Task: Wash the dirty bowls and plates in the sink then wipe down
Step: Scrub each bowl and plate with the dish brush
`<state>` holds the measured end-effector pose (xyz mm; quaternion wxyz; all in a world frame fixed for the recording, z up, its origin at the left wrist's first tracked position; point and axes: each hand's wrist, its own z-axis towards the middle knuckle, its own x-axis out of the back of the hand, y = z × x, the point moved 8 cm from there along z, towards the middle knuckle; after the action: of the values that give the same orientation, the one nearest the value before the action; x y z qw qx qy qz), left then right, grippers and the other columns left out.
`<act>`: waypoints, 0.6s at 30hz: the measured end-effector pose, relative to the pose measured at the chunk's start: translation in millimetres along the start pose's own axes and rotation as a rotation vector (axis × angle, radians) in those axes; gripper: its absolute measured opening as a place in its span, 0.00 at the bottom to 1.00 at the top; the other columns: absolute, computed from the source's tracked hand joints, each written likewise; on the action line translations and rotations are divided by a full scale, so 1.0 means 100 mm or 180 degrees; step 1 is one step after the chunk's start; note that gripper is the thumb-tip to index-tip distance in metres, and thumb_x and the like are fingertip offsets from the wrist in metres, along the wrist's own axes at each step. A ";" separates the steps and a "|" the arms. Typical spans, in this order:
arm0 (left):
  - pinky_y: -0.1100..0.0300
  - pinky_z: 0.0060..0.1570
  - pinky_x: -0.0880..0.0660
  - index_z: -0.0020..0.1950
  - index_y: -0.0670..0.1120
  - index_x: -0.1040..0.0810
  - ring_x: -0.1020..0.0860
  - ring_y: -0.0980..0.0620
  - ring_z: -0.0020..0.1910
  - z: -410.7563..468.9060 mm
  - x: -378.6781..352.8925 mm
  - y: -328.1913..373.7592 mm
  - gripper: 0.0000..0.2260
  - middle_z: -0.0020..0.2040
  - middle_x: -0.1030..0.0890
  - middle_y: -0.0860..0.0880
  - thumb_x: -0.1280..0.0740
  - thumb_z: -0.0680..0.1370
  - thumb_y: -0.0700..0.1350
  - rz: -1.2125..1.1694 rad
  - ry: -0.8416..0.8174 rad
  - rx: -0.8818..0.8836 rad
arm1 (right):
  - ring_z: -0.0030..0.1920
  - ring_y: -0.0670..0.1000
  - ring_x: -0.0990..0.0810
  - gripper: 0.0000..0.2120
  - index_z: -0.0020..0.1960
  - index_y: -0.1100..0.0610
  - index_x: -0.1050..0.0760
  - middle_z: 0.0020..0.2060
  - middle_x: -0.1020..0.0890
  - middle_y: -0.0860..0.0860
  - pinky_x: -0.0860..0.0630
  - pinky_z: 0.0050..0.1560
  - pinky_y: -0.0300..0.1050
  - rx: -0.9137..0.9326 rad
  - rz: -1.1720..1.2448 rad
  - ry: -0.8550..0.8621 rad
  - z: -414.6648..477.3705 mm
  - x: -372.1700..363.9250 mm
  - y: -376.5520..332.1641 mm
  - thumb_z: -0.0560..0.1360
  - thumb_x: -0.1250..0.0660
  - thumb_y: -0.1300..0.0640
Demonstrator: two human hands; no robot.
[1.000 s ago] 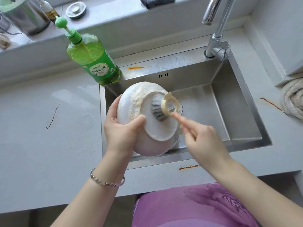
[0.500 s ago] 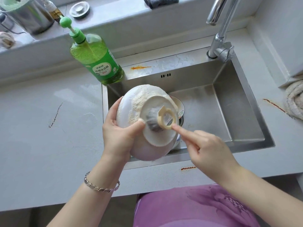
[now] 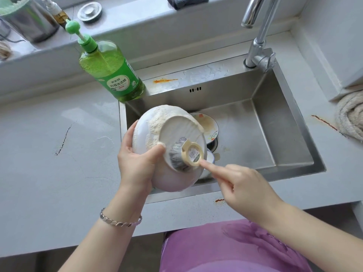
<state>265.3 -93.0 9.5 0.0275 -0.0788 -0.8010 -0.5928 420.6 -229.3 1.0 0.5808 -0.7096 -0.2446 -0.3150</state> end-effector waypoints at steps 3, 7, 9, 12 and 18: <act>0.66 0.43 0.23 0.52 0.61 0.25 0.20 0.60 0.46 0.02 -0.01 0.06 0.26 0.53 0.20 0.54 0.30 0.60 0.38 0.0031 -0.0017 -0.0129 | 0.30 0.53 0.31 0.22 0.66 0.38 0.31 0.27 0.30 0.50 0.38 0.32 0.44 -0.0429 -0.0204 0.0205 0.11 0.10 0.35 0.77 0.42 0.59; 0.66 0.46 0.22 0.53 0.61 0.26 0.20 0.62 0.46 0.02 -0.03 0.10 0.27 0.53 0.20 0.55 0.29 0.60 0.38 0.0045 0.0069 -0.0184 | 0.30 0.49 0.35 0.21 0.65 0.39 0.30 0.25 0.33 0.45 0.40 0.30 0.42 -0.0240 0.0153 0.0137 0.04 0.01 0.19 0.76 0.43 0.56; 0.66 0.46 0.22 0.52 0.61 0.26 0.20 0.63 0.45 0.04 -0.01 0.07 0.27 0.52 0.21 0.57 0.28 0.61 0.36 -0.0010 0.0166 -0.0109 | 0.29 0.48 0.36 0.20 0.64 0.39 0.29 0.25 0.34 0.45 0.39 0.30 0.42 -0.0180 0.0226 0.0105 0.03 -0.01 0.12 0.75 0.44 0.55; 0.63 0.50 0.22 0.56 0.58 0.27 0.21 0.62 0.46 0.02 0.00 0.04 0.26 0.52 0.22 0.58 0.28 0.67 0.32 -0.0040 0.0414 -0.0021 | 0.28 0.49 0.35 0.21 0.65 0.36 0.32 0.24 0.33 0.47 0.39 0.31 0.45 -0.0651 0.0079 0.0216 0.18 0.06 0.45 0.79 0.42 0.58; 0.60 0.52 0.22 0.68 0.51 0.31 0.21 0.54 0.49 0.04 0.00 -0.07 0.29 0.57 0.22 0.51 0.29 0.70 0.34 -0.0478 0.1217 0.0440 | 0.26 0.51 0.36 0.22 0.65 0.42 0.28 0.25 0.42 0.43 0.39 0.25 0.41 -0.0377 0.0121 0.0509 0.07 -0.07 -0.07 0.74 0.41 0.58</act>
<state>264.6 -91.0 1.1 0.1400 0.0970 -0.8236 -0.5410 412.3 -220.8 -0.8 0.5614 -0.7198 -0.1649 -0.3734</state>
